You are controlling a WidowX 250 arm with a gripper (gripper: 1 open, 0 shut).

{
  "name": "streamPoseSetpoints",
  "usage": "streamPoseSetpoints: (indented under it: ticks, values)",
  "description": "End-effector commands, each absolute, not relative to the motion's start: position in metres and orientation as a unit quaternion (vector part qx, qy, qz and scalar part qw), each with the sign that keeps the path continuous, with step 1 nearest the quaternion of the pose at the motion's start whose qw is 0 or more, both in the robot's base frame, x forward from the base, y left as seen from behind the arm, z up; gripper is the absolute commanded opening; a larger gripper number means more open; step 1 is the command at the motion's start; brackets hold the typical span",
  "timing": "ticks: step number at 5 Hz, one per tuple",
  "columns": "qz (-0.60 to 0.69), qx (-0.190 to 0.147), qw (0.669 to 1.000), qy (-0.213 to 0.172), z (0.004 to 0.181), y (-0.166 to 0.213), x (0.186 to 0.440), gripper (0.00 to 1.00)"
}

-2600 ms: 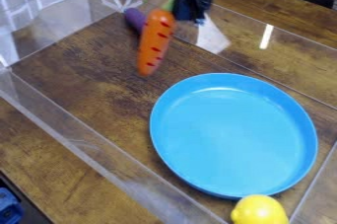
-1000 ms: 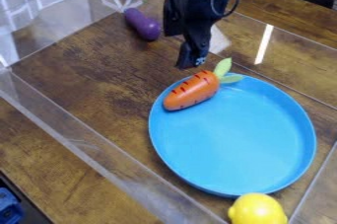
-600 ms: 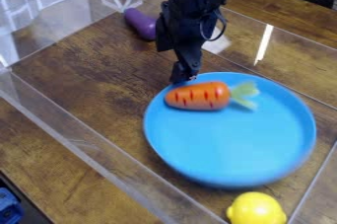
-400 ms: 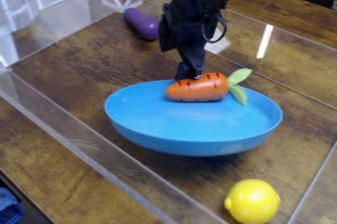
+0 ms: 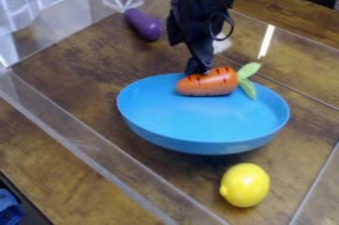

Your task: Put the carrot on the blue tray

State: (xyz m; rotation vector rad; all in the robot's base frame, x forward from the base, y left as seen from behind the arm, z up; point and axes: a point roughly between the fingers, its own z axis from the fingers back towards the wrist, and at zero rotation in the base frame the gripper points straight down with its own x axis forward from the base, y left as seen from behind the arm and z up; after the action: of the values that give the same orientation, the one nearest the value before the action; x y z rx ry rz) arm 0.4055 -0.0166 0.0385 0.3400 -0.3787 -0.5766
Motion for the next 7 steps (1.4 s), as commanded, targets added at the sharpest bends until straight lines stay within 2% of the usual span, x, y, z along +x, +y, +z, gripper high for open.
streamPoseSetpoints:
  ticks: [1, 2, 5, 7]
  values:
    - [-0.334, 0.146, 0.921, -0.138, -0.009, -0.035, 0.385, 1.00]
    - [-0.333, 0.144, 0.922, -0.138, -0.025, -0.035, 0.387, 1.00]
    - [-0.286, 0.145, 0.938, -0.130, -0.029, -0.037, 0.390, 1.00]
    - [-0.352, 0.123, 0.916, -0.146, -0.027, -0.042, 0.393, 1.00]
